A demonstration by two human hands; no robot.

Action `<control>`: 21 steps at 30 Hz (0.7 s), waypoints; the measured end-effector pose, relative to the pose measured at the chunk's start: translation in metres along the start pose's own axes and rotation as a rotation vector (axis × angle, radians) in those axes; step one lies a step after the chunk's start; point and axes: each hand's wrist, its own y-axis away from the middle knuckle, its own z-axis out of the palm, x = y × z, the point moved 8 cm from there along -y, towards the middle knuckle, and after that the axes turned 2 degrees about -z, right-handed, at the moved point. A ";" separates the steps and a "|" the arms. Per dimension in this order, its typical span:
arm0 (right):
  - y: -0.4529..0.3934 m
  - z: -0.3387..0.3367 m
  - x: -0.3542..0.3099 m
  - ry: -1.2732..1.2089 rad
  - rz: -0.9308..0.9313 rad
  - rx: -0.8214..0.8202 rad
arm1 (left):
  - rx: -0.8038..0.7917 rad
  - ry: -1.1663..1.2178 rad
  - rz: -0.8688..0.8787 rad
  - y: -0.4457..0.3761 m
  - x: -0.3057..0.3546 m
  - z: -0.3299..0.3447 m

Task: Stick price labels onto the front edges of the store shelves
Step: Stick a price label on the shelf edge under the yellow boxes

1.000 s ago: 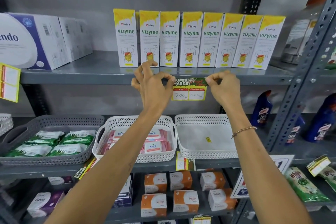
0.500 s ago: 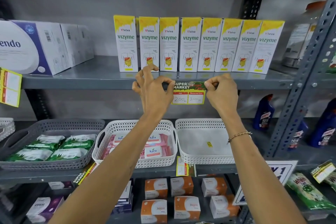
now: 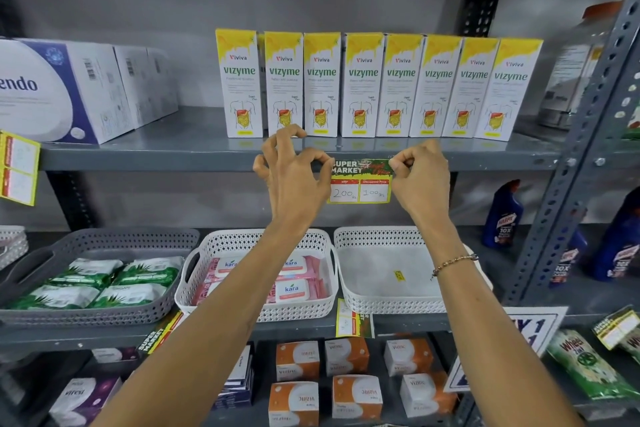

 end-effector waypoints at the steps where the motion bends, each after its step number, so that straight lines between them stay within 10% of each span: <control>1: 0.000 0.000 0.001 -0.025 0.003 -0.004 | 0.004 0.012 0.004 0.001 -0.001 0.000; 21: -0.001 0.001 0.000 -0.043 0.025 0.059 | 0.013 0.096 -0.027 0.003 -0.006 0.013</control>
